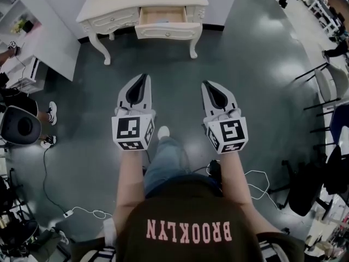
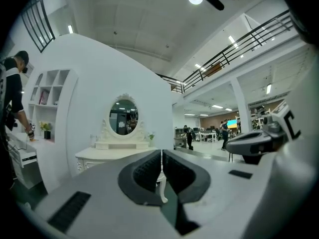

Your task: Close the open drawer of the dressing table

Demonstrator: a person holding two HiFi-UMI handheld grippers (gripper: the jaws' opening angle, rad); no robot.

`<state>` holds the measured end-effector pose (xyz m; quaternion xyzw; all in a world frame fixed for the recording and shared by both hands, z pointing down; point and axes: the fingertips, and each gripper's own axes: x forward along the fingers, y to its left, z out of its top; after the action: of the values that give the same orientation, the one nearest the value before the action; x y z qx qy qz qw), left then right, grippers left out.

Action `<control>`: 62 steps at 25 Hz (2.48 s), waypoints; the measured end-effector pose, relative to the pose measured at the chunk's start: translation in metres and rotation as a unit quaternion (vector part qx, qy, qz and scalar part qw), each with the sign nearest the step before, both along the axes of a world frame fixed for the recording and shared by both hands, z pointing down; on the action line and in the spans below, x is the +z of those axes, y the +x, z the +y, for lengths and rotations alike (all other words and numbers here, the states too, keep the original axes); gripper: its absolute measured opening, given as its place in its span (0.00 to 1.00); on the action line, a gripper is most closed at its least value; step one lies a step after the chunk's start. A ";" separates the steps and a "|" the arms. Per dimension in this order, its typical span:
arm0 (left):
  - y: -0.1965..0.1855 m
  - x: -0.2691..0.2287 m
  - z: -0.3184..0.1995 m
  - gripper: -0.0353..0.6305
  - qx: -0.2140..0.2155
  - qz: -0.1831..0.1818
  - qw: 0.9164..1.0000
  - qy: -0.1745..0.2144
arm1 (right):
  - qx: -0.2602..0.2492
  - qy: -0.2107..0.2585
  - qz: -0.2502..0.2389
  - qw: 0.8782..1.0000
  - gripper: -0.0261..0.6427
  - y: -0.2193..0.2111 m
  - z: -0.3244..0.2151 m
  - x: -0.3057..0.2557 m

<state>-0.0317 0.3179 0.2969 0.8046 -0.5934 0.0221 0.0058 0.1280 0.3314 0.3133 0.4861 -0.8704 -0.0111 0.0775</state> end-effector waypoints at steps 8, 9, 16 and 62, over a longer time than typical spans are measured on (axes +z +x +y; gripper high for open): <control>-0.030 0.006 -0.101 0.07 0.013 0.002 1.000 -0.011 | 0.014 -0.013 0.009 1.000 0.03 -0.030 -0.097 0.005; -0.034 0.008 -0.112 0.07 0.014 0.001 1.000 -0.013 | 0.015 -0.015 0.011 1.000 0.03 -0.034 -0.109 0.006; -0.069 0.022 -0.185 0.07 0.017 0.005 0.999 -0.033 | 0.039 -0.034 0.029 0.998 0.03 -0.052 -0.188 0.022; -0.090 0.163 -0.416 0.07 -0.042 0.004 0.984 -0.173 | 0.124 -0.282 0.040 0.951 0.38 -0.039 -0.454 0.260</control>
<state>-0.1220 -0.0983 0.4595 0.7659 -0.6138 0.1210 0.1485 0.0885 -0.1223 0.5731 0.5480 -0.7669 0.2248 0.2470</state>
